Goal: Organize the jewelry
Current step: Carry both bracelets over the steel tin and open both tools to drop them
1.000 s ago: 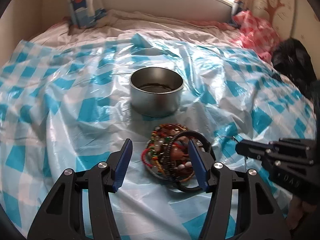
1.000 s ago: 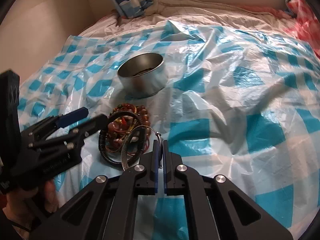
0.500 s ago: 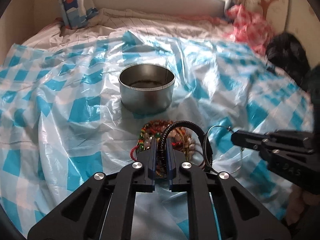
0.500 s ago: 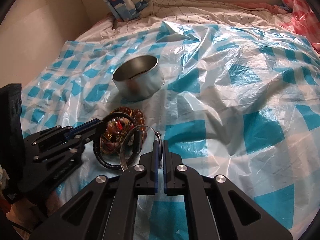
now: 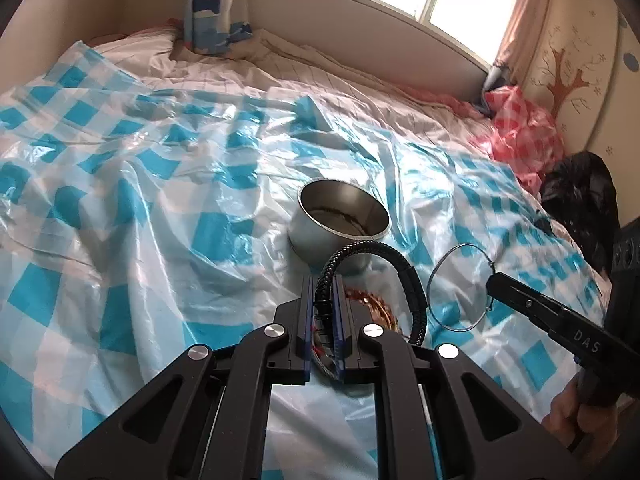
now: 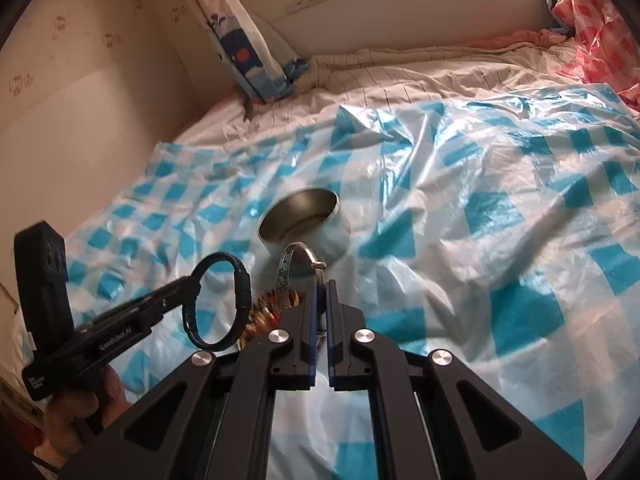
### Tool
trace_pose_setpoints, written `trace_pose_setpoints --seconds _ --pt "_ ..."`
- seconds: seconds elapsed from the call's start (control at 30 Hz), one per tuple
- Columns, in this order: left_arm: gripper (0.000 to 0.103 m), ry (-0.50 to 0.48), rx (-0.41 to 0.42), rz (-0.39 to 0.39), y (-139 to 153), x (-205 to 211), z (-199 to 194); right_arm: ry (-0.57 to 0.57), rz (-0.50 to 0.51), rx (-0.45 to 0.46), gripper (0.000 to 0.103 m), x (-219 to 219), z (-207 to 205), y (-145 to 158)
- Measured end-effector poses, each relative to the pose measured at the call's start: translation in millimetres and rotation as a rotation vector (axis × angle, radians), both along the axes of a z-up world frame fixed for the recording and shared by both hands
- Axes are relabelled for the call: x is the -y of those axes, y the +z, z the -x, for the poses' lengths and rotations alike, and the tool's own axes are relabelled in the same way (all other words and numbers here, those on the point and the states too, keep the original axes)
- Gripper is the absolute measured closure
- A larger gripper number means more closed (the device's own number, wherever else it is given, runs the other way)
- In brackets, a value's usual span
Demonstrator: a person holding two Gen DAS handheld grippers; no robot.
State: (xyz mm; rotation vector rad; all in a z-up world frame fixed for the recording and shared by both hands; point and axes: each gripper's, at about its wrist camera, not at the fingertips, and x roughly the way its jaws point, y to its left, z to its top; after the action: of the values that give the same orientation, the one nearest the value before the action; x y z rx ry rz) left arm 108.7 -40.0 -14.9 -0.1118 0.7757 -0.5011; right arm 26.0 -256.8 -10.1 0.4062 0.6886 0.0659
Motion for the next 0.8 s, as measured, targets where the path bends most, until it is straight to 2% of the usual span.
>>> trace_pose_setpoints --seconds 0.27,0.47,0.8 --pt "0.095 0.011 0.001 -0.027 11 10 -23 0.004 -0.031 0.054 0.098 -4 -23 18" --pt "0.095 0.031 -0.011 -0.037 12 19 -58 -0.008 -0.073 0.086 0.098 -1 -53 26" --pt "0.095 0.000 -0.041 -0.044 -7 47 -97 -0.037 -0.150 0.079 0.098 7 -96 13"
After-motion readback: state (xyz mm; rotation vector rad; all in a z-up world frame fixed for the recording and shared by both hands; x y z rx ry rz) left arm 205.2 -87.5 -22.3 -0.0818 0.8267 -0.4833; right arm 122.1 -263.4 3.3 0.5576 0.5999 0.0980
